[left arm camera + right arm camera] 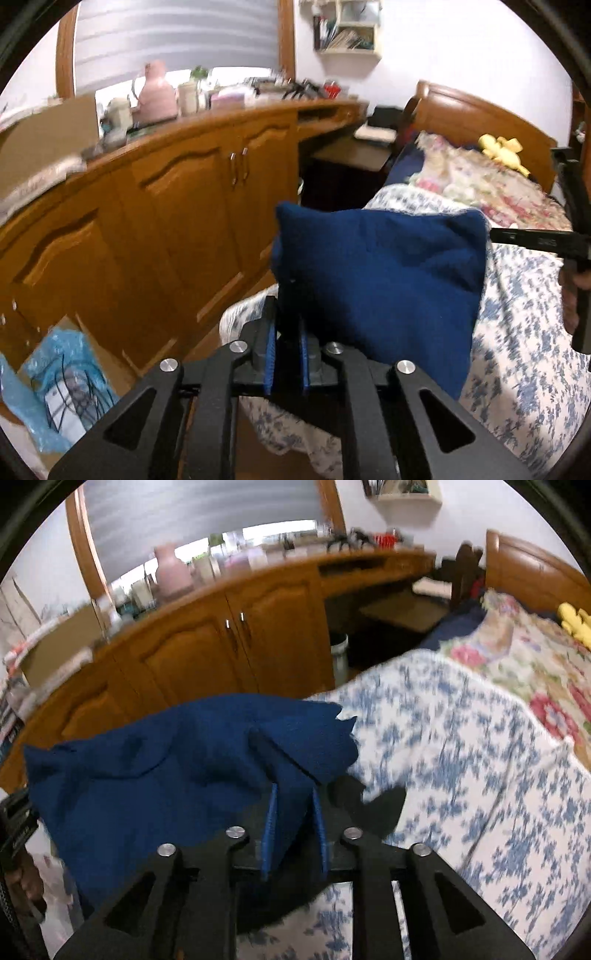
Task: Fold large clothes
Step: 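Lift the blazer bundle with the left gripper and carry it beside the black garment, then lower the bundle onto the black garment and open the left gripper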
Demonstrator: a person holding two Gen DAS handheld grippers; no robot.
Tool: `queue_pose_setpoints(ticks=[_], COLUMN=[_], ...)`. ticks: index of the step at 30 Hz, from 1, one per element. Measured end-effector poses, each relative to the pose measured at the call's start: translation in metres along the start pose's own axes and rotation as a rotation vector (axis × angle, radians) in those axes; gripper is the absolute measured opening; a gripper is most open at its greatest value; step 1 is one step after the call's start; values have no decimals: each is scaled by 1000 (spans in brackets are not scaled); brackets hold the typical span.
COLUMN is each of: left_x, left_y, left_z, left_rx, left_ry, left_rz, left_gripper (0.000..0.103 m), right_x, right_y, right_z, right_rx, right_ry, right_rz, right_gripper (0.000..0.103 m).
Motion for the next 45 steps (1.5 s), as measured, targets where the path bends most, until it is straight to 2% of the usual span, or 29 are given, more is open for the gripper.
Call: queue_pose_setpoints(ticks=[1, 2, 4, 8, 10, 12, 14, 15, 21, 24, 31, 39, 45], left_x=[1, -1, -8, -20, -25, -29, -37, -41, -64, -75, -89, -101, -112], left_y=[5, 7, 12, 8, 2, -3, -13, -18, -58, -85, -157, -236, -286], left_z=[-4, -4, -10, -12, -14, -11, -12, -12, -10, -13, -26, -53, -78], left_rx=[-18, -33, -70, -74, -59, -40, -25, -13, 69, 109, 156, 204, 215], left_ry=[-7, -16, -39, -58, -63, -73, -97, -112, -147, -169, -152, -128, -119], left_rz=[2, 0, -11, -19, -19, -39, -74, -78, -114, -140, -273, -400, -451], left_gripper=[17, 29, 42, 43, 43, 49, 85, 88, 89, 89, 89, 89, 89], right_x=[1, -1, -7, -22, -32, -37, -40, -43, -79, -100, -142, -199, -244], right_y=[0, -2, -6, -10, -12, -15, -22, -24, -24, -29, -48, -80, -102], right_z=[0, -1, -5, -16, -33, -40, -49, -53, -79, -93, -138, -193, -237], right_rx=[-13, -21, -16, -39, -47, -41, -33, -30, -26, -2, 32, 80, 147], right_ry=[-15, -32, -39, -77, -94, -106, -117, -122, -145, -164, -185, -205, -230], right_rz=[-5, -2, 10, -1, 6, 17, 25, 28, 23, 8, -12, -131, -225], right_gripper=[41, 52, 54, 54, 54, 54, 54, 54, 54, 58, 66, 73, 79])
Point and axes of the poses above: each gripper's, at about its wrist camera, not at the fingertips, and x roughly the way its jaws point, y to its left, z to its top, the point moved 3 cm from there along x, roughly the way its jaws point, and after that the axes turned 7 degrees about -z, right-handed, at the moved point
